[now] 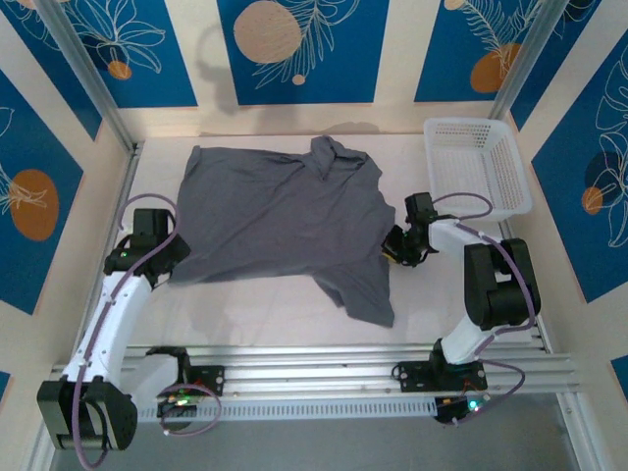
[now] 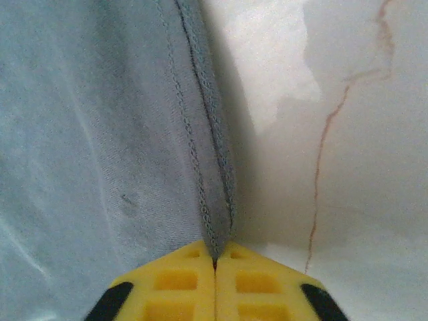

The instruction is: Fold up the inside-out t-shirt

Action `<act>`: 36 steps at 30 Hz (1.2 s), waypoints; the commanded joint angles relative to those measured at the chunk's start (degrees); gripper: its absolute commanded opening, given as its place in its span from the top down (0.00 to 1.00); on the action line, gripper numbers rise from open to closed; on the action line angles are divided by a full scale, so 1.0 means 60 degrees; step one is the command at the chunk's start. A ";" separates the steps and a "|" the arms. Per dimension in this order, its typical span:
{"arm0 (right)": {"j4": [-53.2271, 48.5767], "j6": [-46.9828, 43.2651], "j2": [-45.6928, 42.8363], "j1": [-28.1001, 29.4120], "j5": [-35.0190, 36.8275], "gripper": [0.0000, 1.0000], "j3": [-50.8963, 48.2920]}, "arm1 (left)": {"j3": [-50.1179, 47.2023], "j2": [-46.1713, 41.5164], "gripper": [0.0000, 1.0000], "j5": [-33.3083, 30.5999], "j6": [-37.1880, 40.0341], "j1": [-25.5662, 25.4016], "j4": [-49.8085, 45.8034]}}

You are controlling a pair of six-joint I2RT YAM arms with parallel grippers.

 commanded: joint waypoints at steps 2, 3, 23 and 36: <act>-0.0643 0.0180 -0.0839 -0.0085 0.0234 1.00 -0.0061 | -0.0075 0.0202 0.49 0.0121 -0.0501 0.0077 -0.1349; -0.0849 0.0307 -0.1279 -0.0127 0.0416 1.00 -0.0163 | -0.0125 0.0210 0.49 0.0173 -0.0576 0.0094 -0.1686; -0.0488 0.1241 -0.4780 -0.0384 0.0483 1.00 -0.2282 | -0.3335 -0.0346 0.45 0.2412 -0.2435 0.1114 0.0857; -0.0890 0.1347 -0.5412 -0.0294 0.0754 1.00 -0.2329 | -0.3606 0.0870 0.53 0.2258 -0.2458 0.1829 0.2753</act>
